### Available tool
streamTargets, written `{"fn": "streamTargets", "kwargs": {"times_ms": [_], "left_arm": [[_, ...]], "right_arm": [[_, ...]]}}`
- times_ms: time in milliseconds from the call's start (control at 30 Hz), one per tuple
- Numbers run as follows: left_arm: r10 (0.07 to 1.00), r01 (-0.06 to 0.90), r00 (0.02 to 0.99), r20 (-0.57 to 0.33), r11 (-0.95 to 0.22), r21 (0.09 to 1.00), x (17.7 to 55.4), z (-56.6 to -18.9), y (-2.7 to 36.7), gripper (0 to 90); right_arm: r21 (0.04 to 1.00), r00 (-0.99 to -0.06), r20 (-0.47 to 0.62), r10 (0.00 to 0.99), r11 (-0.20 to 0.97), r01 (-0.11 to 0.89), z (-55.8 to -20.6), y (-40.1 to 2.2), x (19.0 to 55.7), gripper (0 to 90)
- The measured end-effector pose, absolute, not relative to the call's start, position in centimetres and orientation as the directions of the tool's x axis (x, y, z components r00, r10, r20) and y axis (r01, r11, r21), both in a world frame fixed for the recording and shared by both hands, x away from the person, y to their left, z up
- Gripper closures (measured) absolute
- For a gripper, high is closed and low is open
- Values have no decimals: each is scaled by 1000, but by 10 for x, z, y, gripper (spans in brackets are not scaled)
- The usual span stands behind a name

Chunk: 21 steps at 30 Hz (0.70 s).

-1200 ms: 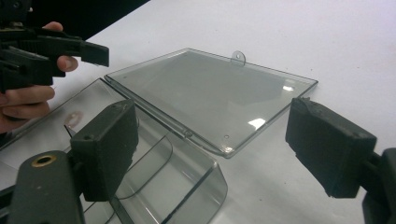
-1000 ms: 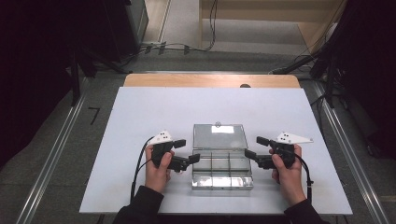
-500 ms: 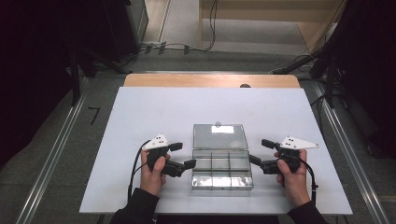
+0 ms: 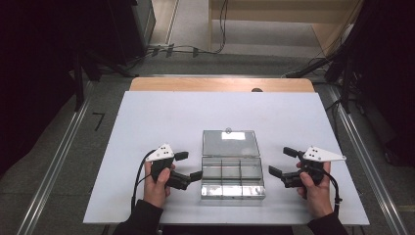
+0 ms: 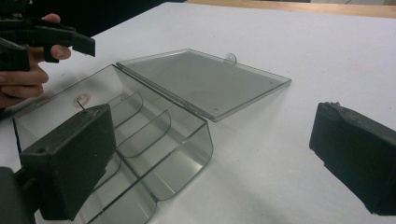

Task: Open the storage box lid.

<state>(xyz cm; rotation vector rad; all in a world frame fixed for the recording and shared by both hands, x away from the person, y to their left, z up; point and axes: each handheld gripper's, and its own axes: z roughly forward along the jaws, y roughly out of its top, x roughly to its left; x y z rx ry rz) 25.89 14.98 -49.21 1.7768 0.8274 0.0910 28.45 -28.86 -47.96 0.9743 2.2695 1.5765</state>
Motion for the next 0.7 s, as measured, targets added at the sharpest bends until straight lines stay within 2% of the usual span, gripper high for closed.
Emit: {"fn": "streamTargets", "kwargs": {"times_ms": [700], "left_arm": [[585,496,746,-319,-167,852,250,-496,160,0]], "right_arm": [[900,-722,155,674,204,384,-477,-317,269,0]]}}
